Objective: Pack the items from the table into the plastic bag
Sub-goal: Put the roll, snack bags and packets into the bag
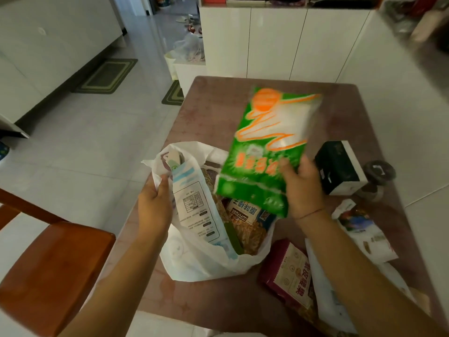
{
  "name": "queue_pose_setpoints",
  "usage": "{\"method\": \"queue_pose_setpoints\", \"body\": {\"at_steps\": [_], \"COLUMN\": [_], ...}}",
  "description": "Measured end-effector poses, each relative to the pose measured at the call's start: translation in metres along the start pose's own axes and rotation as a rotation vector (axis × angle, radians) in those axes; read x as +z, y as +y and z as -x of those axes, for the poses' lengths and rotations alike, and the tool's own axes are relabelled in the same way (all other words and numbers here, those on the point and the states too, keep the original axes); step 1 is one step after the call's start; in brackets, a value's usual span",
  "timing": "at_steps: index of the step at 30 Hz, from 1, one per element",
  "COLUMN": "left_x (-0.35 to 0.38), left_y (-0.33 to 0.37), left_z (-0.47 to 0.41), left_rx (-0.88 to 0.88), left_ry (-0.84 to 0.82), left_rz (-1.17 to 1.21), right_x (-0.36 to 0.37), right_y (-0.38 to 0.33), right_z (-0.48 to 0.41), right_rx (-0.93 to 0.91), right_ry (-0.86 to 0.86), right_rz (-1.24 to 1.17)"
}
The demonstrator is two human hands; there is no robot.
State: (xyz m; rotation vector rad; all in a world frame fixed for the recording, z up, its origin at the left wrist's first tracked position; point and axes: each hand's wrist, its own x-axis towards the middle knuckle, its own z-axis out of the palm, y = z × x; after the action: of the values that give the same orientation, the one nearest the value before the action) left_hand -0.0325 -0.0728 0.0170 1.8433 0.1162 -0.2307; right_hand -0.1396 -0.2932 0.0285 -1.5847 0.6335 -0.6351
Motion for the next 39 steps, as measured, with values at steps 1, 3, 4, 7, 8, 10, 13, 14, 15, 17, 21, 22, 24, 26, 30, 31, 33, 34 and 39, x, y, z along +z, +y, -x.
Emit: {"method": "queue_pose_setpoints", "body": {"at_steps": [1, 3, 4, 7, 8, 10, 13, 14, 15, 17, 21, 22, 24, 26, 30, 31, 33, 34, 39], "left_x": [0.0, -0.001, -0.001, -0.001, 0.0, 0.002, 0.005, 0.004, 0.003, -0.001, -0.006, -0.006, -0.005, -0.004, -0.001, -0.001, -0.001, -0.001, 0.0], "left_y": [0.0, 0.002, 0.003, 0.006, 0.007, 0.009, 0.01, 0.011, 0.01, 0.009, 0.004, 0.003, 0.003, 0.004, 0.005, 0.004, 0.003, 0.002, 0.002], "left_z": [-0.001, -0.001, -0.001, 0.001, 0.002, 0.003, 0.003, 0.003, 0.002, 0.001, 0.001, 0.001, 0.003, 0.004, 0.001, 0.0, -0.001, -0.001, -0.001], "left_rx": [-0.003, -0.017, -0.021, -0.028, -0.037, -0.054, -0.073, -0.075, -0.068, -0.034, -0.014, -0.021, -0.032, -0.024, -0.013, -0.014, -0.016, -0.02, -0.038], "left_ry": [-0.008, -0.018, -0.017, -0.004, -0.002, 0.006, 0.003, 0.007, 0.01, 0.009, 0.008, 0.011, 0.015, 0.012, 0.002, -0.003, -0.005, -0.003, -0.006], "left_rz": [0.014, 0.034, 0.037, 0.028, 0.026, 0.027, 0.014, 0.014, 0.018, 0.013, -0.007, -0.001, 0.012, 0.01, -0.006, -0.009, -0.007, -0.002, -0.007], "right_x": [0.015, 0.042, 0.054, 0.075, 0.079, 0.09, 0.117, 0.126, 0.131, 0.129, 0.102, 0.097, 0.095, 0.102, 0.11, 0.106, 0.089, 0.077, -0.011], "right_y": [0.002, 0.012, 0.02, 0.04, 0.042, 0.042, 0.041, 0.042, 0.042, 0.041, 0.034, 0.032, 0.03, 0.032, 0.042, 0.042, 0.039, 0.037, 0.088], "right_z": [0.013, 0.039, 0.051, 0.076, 0.077, 0.076, 0.07, 0.069, 0.068, 0.065, 0.052, 0.05, 0.047, 0.048, 0.05, 0.049, 0.043, 0.037, -0.012], "right_rx": [0.012, 0.026, 0.039, 0.085, 0.097, 0.095, 0.073, 0.083, 0.103, 0.149, 0.24, 0.225, 0.163, 0.101, 0.042, 0.035, -0.059, -0.116, 0.369], "right_ry": [-0.084, -0.264, -0.367, -0.621, -0.639, -0.649, -0.735, -0.756, -0.775, -0.798, -0.784, -0.717, -0.563, -0.516, -0.557, -0.564, -0.429, -0.257, 0.324], "right_rz": [0.009, 0.088, 0.16, 0.371, 0.409, 0.438, 0.553, 0.573, 0.577, 0.547, 0.41, 0.376, 0.362, 0.386, 0.555, 0.545, 0.467, 0.432, 0.338]}}
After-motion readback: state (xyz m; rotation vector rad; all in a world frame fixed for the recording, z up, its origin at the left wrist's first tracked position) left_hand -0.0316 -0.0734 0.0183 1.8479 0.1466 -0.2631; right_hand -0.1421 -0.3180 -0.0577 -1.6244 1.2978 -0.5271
